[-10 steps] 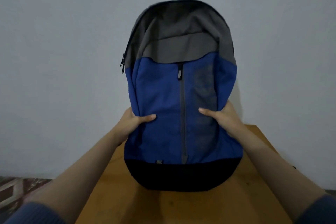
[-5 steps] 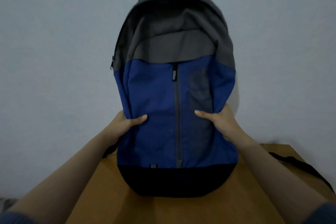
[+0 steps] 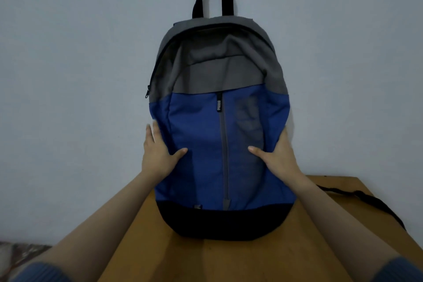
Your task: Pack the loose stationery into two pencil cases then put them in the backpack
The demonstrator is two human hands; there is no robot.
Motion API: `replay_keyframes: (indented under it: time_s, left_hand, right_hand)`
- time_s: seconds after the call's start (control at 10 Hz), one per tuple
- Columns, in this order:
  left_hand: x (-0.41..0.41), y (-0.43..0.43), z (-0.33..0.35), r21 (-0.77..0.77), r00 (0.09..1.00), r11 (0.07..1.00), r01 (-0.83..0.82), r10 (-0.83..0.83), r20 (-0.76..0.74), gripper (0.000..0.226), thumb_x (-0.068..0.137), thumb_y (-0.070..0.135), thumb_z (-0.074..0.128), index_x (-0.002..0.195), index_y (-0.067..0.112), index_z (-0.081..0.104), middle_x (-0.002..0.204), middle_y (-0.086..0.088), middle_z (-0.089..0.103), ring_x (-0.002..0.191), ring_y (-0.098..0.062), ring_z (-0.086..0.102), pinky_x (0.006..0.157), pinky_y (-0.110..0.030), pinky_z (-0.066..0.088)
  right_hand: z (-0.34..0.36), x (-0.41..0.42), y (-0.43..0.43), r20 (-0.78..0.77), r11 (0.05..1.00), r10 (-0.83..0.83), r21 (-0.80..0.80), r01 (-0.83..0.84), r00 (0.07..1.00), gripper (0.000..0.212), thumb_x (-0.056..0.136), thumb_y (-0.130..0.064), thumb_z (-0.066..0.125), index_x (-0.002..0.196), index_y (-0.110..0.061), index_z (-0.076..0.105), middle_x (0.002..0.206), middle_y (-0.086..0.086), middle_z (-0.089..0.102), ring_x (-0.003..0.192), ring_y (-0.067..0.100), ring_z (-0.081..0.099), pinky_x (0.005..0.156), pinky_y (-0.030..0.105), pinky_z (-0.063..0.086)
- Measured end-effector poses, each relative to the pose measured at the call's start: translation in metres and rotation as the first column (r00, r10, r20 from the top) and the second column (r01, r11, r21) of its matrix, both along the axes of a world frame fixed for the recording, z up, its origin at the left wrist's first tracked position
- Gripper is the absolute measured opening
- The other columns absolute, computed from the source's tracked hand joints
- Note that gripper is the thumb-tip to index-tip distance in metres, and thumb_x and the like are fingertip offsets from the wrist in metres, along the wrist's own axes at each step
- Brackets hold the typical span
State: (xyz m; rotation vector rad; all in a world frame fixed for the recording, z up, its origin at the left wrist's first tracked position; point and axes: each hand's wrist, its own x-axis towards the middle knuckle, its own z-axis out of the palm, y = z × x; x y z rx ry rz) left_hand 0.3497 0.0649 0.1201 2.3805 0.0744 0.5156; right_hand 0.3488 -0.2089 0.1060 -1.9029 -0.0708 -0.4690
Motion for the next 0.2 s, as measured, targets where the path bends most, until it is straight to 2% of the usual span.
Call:
replay_keyframes:
  time_s: [0.1,0.2]
  left_hand:
    - [-0.015,-0.003,0.016,0.133,0.988,0.987,0.094,-0.109,0.108,0.104,0.081,0.040,0.068,0.149,0.021,-0.009,0.158,-0.007,-0.011,0.145,-0.028,0.001,0.115,-0.041,0.018]
    - [-0.035,-0.008,0.037,0.240,0.971,0.959,0.148,-0.187,0.148,0.099,0.084,0.041,0.065,0.149,0.021,-0.007,0.158,-0.005,-0.011,0.145,-0.027,0.000,0.117,-0.039,0.013]
  right_hand:
    - [0.014,-0.015,-0.003,0.017,0.990,-0.051,-0.130,0.053,0.999,0.117,0.070,-0.039,0.079,0.151,-0.014,-0.002,0.158,0.003,0.010,0.144,0.021,0.015,0.119,0.041,0.018]
    - [0.035,-0.040,-0.004,0.031,0.976,-0.061,-0.205,0.067,0.998,0.114,0.075,-0.033,0.077,0.150,-0.014,-0.007,0.159,0.004,0.002,0.145,0.023,0.010,0.119,0.041,0.015]
